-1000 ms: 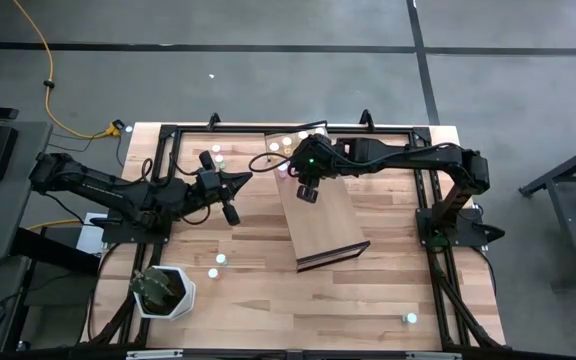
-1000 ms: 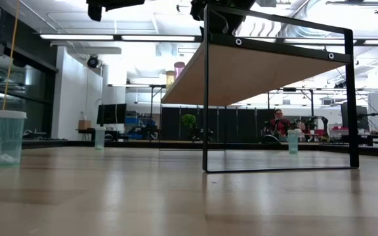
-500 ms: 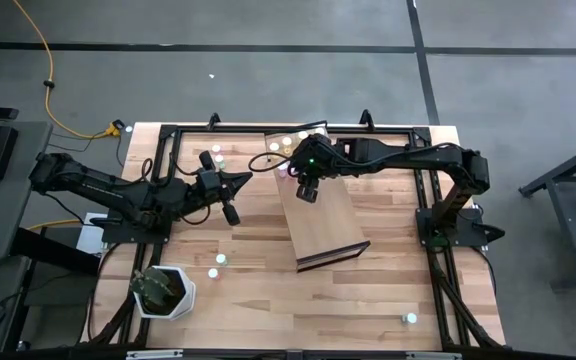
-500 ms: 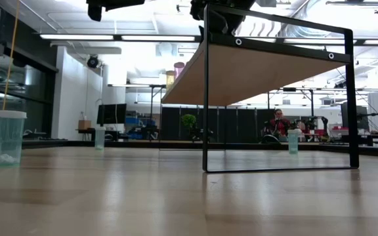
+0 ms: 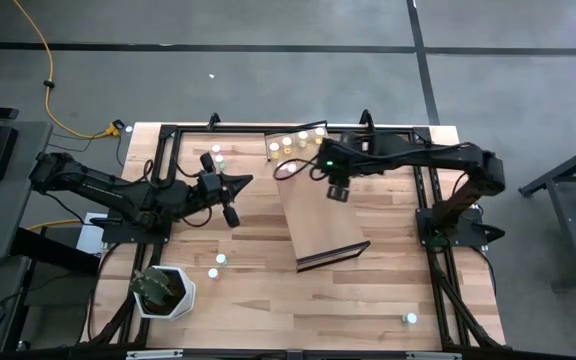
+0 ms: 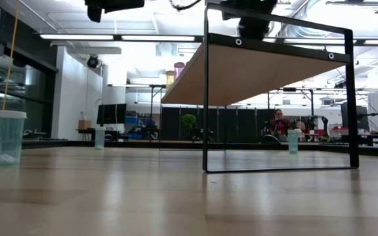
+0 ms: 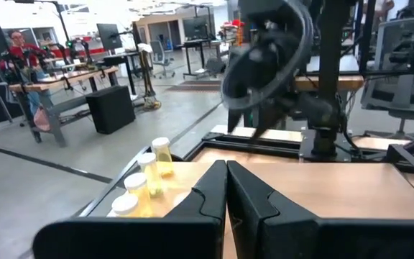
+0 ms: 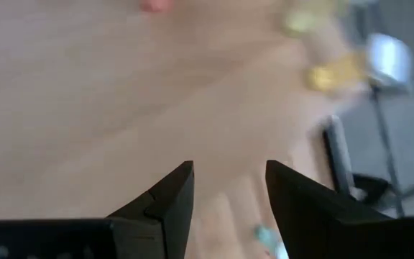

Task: Pick and place medicine bottles onto shelf by color
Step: Put the blue pill bottle on the shelf

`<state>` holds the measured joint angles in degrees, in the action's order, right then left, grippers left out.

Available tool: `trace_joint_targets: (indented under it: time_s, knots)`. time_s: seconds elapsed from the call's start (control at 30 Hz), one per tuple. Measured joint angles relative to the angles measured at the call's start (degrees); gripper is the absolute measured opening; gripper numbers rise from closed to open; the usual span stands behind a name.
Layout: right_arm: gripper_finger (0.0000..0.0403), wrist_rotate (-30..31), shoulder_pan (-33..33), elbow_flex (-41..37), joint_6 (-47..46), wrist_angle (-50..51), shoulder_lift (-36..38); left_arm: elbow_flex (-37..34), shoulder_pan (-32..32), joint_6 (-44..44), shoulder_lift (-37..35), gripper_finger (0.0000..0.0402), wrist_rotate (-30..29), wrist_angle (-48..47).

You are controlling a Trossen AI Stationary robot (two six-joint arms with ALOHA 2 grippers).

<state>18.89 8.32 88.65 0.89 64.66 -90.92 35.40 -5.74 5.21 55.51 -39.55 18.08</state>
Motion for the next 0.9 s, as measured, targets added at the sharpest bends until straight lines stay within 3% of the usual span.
trace_joint_targets:
  time_s: [0.1, 0.23, 0.47, 0.67, 0.9]
  knots:
    - [0.0165, 4.5, -1.2, -7.3, -2.7, -2.8, 7.7, 0.0, 0.0, -0.1, 0.0, 0.0000, 0.0, -0.3]
    - [0.0165, 6.9, -3.0, -24.9, -8.5, -11.7, 23.1, 0.0, 0.1, -0.1, 0.0, 0.0000, 1.0, -0.3]
    - [0.0165, 7.7, -4.3, -49.9, -15.3, -33.6, 46.1, 0.0, 5.4, -2.4, 0.6, 0.0000, 14.0, 1.2]
    - [0.0165, 10.5, -4.2, -60.0, -9.8, -52.4, 53.5, 0.0, 12.6, -4.0, 7.7, 0.0000, 25.4, 6.5]
    - [0.0165, 11.8, -4.2, -63.0, -10.1, -59.5, 53.5, -0.1, 20.3, -7.9, 19.8, 0.0000, 33.5, 16.7]
